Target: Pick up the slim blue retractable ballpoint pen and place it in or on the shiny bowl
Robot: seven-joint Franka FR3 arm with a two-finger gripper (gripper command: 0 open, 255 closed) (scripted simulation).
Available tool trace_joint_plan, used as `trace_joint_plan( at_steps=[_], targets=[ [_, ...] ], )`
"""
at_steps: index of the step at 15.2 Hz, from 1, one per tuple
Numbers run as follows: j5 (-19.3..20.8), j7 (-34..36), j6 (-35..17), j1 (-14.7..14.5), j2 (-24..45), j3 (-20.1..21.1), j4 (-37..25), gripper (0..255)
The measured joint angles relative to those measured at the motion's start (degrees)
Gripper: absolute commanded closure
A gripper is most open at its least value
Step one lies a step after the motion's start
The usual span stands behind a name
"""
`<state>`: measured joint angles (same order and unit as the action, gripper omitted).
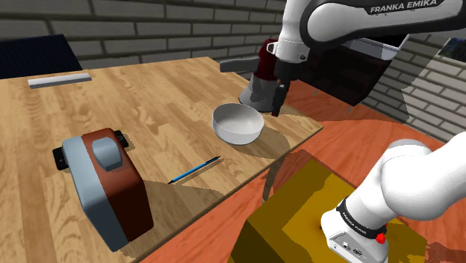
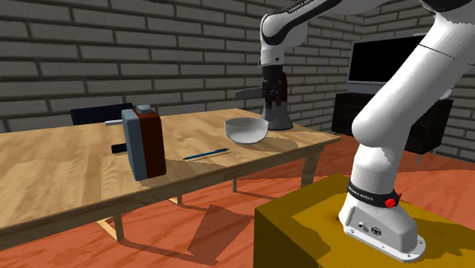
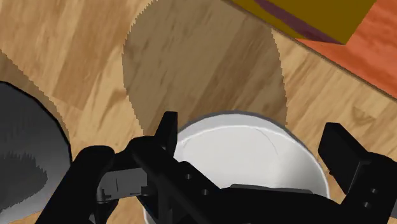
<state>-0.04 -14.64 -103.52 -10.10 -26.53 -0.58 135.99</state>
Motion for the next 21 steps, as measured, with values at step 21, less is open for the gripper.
trace_joint_plan(
  at_steps=[21],
  targets=[
    [-4.55, -29.54, -19.92, -14.63, 27.65, 8.76, -14.09, 0]
  ],
)
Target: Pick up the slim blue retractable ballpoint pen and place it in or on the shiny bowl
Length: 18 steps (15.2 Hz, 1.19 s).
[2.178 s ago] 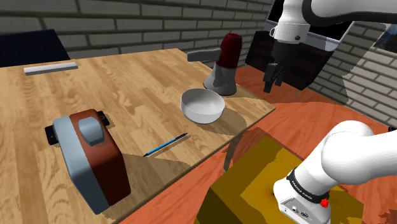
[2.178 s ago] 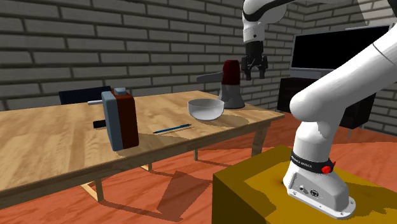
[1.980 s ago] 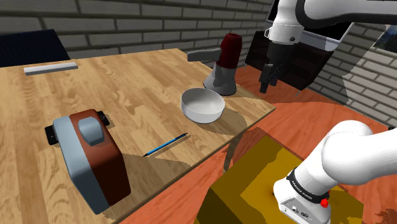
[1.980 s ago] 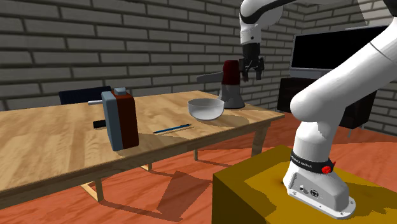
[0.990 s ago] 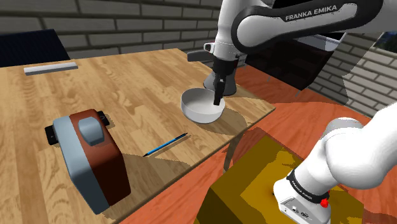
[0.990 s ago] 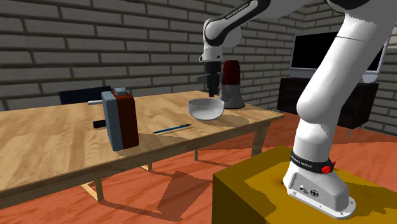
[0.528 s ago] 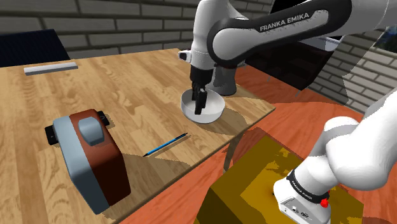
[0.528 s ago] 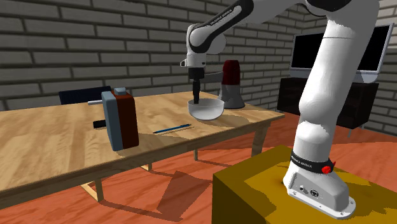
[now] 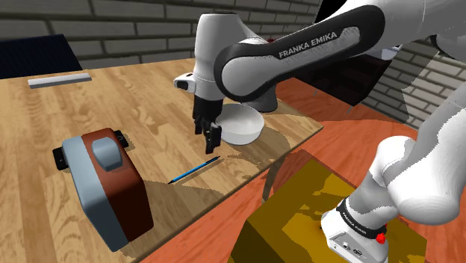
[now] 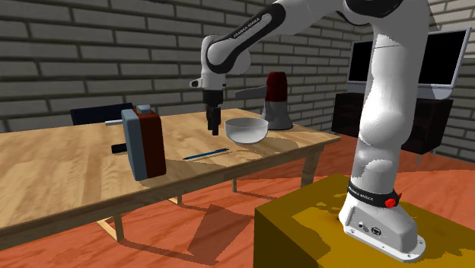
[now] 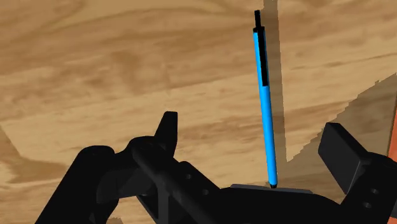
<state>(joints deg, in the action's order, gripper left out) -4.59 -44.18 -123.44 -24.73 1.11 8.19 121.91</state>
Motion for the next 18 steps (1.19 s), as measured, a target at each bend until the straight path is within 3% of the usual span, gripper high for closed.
trace_joint_plan(
  at_steps=[6, 18],
  targets=[
    [-0.26, -6.98, -3.58, -3.23, 4.19, 3.49, -2.24, 0],
    [0.36, -7.25, -9.23, -3.92, 8.10, 3.92, -0.64, 0]
  ],
)
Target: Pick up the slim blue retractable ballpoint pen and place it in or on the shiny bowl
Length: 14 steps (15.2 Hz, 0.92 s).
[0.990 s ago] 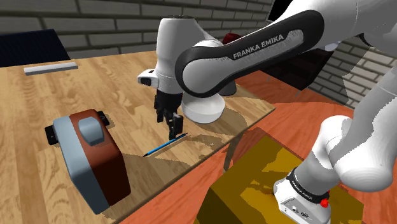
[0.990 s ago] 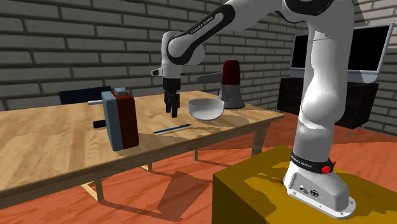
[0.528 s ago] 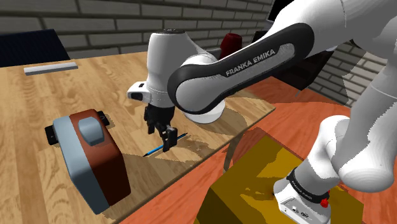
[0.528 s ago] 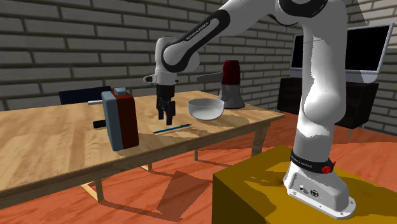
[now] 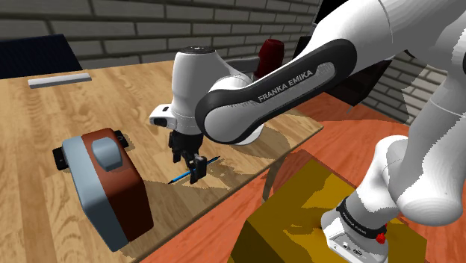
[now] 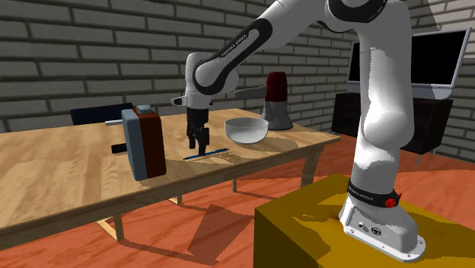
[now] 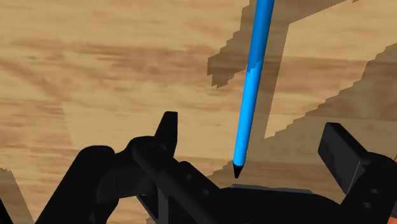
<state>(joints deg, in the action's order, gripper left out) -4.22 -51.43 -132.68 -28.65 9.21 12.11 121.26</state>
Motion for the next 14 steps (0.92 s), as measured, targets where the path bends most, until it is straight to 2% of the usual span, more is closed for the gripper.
trace_joint_plan(
  at_steps=[2, 3, 14],
  targets=[
    [0.00, 0.00, -0.02, 0.00, 0.00, 0.00, 0.02, 0],
    [0.00, 0.00, -0.02, 0.00, 0.00, 0.00, 0.02, 255],
    [-0.02, 0.06, 0.29, -0.02, -0.17, 0.03, -0.13, 255]
  ],
)
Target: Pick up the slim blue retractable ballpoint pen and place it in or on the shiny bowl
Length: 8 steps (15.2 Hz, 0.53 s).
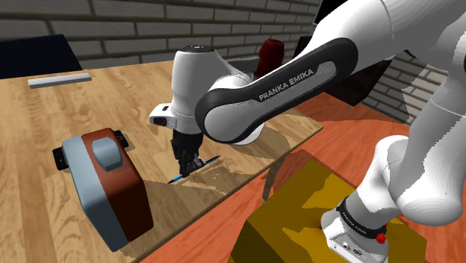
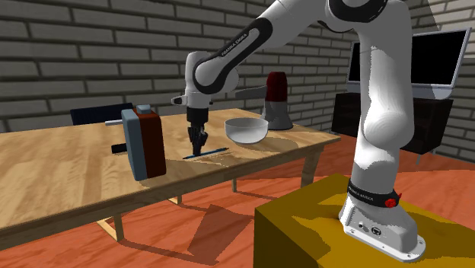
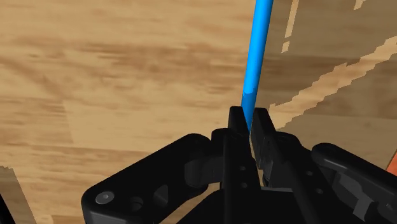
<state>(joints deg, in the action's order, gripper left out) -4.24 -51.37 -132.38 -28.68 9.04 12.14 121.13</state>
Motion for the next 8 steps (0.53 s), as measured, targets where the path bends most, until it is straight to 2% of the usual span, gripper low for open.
trace_joint_plan(
  at_steps=[8],
  targets=[
    [-0.49, -0.12, 5.38, 0.25, -3.07, 0.00, -2.38, 255]
  ],
)
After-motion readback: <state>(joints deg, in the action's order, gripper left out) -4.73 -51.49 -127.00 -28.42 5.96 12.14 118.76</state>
